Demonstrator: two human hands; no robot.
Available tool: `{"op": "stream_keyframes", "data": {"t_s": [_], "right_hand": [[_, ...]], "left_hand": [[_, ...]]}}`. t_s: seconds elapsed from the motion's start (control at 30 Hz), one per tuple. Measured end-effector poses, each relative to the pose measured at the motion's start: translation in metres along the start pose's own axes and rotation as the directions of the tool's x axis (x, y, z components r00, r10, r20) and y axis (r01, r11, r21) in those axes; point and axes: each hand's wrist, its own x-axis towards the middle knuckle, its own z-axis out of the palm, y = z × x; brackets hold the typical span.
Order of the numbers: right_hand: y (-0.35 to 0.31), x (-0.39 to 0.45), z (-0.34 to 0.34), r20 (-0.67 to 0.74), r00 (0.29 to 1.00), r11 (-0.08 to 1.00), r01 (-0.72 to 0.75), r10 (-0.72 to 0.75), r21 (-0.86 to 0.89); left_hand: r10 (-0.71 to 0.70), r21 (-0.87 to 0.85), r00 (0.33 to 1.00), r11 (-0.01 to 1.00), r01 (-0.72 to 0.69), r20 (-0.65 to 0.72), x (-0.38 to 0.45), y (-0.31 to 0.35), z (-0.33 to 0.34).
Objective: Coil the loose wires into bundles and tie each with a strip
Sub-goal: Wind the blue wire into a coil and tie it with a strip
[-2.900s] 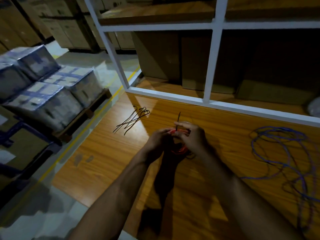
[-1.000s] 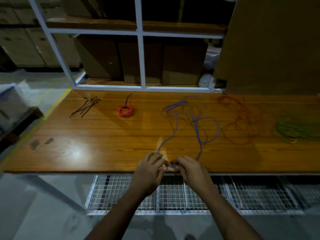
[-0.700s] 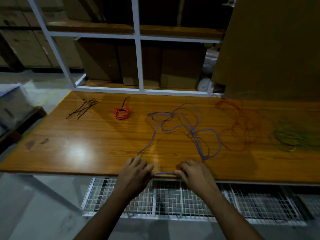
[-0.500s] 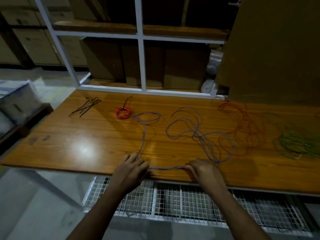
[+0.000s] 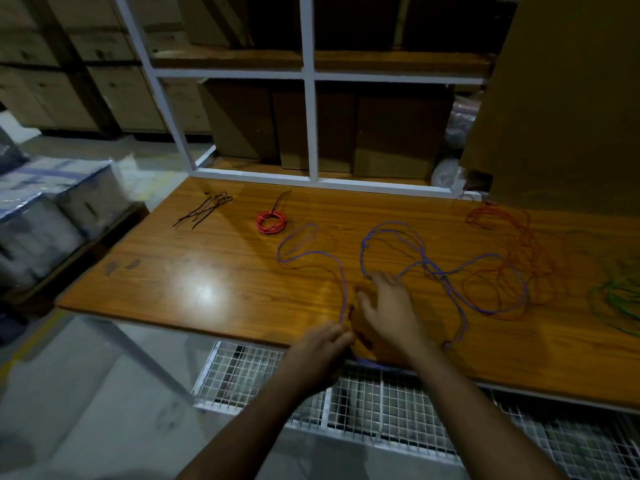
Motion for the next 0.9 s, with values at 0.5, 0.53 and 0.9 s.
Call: {"op": "stream_keyframes", "data": {"t_s": [0.5,0.53,0.9], "right_hand": [[-0.033,0.024,-0.004,0.131,0.987,0.83,0.008,-0.098,0.558],[-0.032,0.024,-0.01,0.143,0.987,0.794,-0.029,-0.074,0.607],[-0.035,0.022,-0.034,-0.028,0.999,0.997,-0.038,0.04,0.073]], "left_hand": [[-0.637,-0.24,0.718,0.771,0.59,-0.28,0.0,-0.059,-0.06],[-0.623,-0.281,0.759,0.775,0.565,-0.192,0.0,-0.061,-0.067],[-0.603,-0.77,0.788,0.558,0.31,-0.12,-0.001,-0.031,-0.113]]}}
